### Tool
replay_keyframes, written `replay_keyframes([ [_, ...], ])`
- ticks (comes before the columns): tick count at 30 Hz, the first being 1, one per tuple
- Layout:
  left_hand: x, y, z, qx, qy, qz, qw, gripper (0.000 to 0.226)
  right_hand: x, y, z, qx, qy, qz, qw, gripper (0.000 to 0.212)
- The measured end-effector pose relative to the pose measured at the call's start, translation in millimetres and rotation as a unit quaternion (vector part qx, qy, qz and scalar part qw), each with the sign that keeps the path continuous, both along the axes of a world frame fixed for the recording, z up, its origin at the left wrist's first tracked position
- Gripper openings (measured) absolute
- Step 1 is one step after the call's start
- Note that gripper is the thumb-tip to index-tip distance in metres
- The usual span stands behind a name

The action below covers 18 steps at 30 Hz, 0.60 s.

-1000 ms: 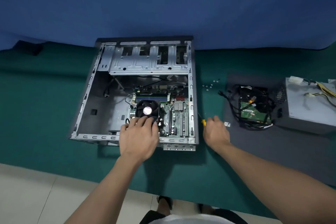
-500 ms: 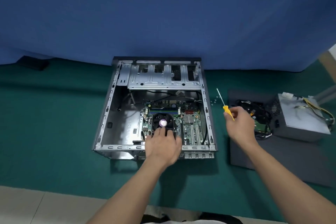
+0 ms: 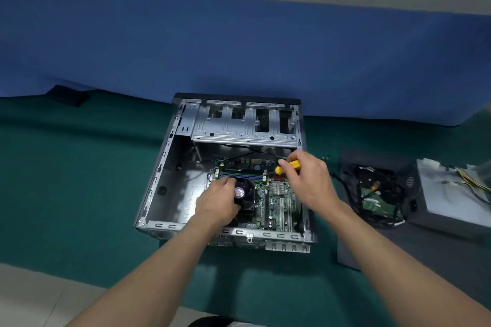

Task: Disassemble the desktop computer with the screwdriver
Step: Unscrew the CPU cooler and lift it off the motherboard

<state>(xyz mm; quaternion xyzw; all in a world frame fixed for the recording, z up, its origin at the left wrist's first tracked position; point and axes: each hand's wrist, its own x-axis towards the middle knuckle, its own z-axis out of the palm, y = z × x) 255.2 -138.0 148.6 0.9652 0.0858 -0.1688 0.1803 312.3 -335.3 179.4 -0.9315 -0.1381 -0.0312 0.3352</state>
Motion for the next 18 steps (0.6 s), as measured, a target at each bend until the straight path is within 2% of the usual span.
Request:
replay_keyframes([
  [4, 10.6, -2.4, -8.7, 0.029, 0.012, -0.045, 0.998, 0.075, 19.8, 7.7, -19.7, -0.088, -0.014, 0.074, 0.993, 0.024],
  [8, 19.5, -5.3, -18.0, 0.065, 0.037, -0.105, 0.992, 0.094, 27.5, 13.2, -30.0, -0.121, -0.030, 0.102, 0.987, 0.024],
  [18, 42.2, 7.7, -32.8, 0.057, 0.082, -0.212, 0.972, 0.091, 26.3, 19.2, -37.4, -0.150, -0.052, 0.088, 0.983, 0.026],
])
